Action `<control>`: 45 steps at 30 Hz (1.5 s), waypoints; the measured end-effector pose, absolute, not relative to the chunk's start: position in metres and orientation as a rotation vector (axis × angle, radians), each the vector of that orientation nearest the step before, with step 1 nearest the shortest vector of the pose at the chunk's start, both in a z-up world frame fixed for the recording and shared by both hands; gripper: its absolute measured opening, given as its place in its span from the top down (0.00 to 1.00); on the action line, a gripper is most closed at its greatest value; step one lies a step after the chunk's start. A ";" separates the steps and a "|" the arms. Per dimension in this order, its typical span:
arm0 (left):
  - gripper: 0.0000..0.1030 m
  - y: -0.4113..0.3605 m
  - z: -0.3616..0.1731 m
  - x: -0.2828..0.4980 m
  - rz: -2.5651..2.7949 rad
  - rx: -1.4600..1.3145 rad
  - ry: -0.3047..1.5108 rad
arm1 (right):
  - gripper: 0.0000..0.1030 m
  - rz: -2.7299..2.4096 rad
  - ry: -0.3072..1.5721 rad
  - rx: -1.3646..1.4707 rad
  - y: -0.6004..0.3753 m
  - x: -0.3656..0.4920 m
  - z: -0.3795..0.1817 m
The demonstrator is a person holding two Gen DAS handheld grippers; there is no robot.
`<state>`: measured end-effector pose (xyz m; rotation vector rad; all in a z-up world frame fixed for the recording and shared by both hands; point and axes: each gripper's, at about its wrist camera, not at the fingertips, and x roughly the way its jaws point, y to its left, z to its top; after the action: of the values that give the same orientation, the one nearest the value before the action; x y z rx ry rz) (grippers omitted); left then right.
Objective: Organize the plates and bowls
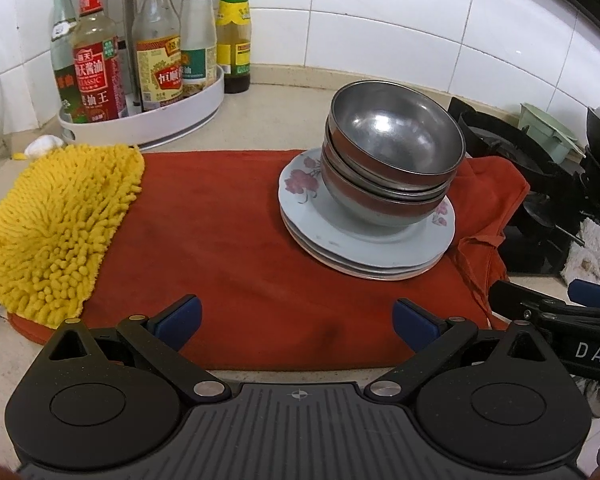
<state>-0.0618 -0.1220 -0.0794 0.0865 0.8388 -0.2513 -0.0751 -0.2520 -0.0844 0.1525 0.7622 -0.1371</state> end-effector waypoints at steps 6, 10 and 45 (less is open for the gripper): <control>0.01 -0.121 -0.078 -0.061 -0.251 0.089 0.829 | 0.04 -0.131 0.755 0.162 -0.250 -0.075 -0.083; 0.02 -0.122 -0.076 -0.061 -0.248 0.108 0.820 | 0.04 -0.131 0.753 0.161 -0.249 -0.075 -0.083; 0.00 -0.122 -0.062 -0.077 -0.253 0.140 0.630 | 0.04 -0.144 0.687 0.165 -0.247 -0.083 -0.069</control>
<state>-0.0766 -0.1218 -0.0623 0.1397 0.6303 -0.2528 -0.0834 -0.2470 -0.0690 0.1653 0.6874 -0.1439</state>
